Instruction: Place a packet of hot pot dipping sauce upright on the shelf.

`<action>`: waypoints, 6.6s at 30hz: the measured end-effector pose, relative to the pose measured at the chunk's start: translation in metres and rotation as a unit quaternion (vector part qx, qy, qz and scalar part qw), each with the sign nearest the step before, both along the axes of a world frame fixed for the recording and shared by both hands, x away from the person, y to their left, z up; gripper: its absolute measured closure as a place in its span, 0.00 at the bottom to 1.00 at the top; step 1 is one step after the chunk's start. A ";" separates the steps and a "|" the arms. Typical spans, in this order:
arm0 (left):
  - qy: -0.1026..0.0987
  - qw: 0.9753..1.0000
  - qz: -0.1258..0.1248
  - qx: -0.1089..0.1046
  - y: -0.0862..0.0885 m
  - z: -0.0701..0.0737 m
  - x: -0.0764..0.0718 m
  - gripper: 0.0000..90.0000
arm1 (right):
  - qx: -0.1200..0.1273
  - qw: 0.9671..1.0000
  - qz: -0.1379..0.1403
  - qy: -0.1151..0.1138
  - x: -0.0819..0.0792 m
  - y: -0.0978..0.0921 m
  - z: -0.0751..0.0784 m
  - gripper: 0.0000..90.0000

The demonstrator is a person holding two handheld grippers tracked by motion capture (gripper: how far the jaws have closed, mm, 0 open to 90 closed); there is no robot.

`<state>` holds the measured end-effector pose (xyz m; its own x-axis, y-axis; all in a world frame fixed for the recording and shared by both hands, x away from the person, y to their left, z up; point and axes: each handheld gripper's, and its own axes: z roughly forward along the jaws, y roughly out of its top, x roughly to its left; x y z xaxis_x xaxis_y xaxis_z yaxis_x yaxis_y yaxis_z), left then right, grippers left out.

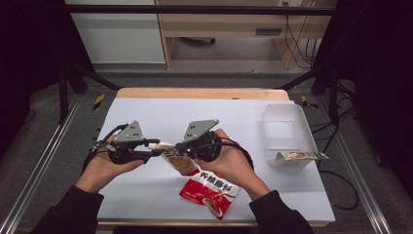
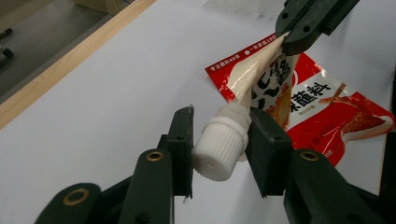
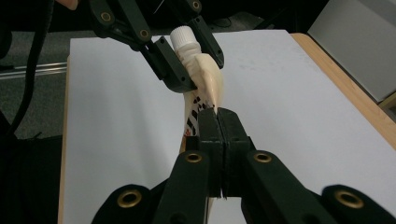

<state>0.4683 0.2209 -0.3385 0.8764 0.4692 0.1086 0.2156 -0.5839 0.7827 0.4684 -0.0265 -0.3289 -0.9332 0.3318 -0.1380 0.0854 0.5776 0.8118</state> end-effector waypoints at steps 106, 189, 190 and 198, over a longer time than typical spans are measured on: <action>0.004 0.991 0.131 -0.015 0.071 -0.101 -0.035 0.08 | -0.167 0.982 -0.068 -0.054 0.056 -0.093 0.063 0.98; -0.005 0.982 0.186 -0.028 0.099 -0.113 -0.056 0.08 | -0.159 0.963 -0.218 0.000 0.040 -0.288 0.011 0.98; -0.005 0.982 0.186 -0.029 0.099 -0.112 -0.056 0.08 | -0.159 0.963 -0.216 0.001 0.040 -0.287 0.010 0.98; -0.005 0.982 0.186 -0.028 0.099 -0.113 -0.056 0.08 | -0.157 0.963 -0.217 0.008 0.041 -0.286 0.001 0.98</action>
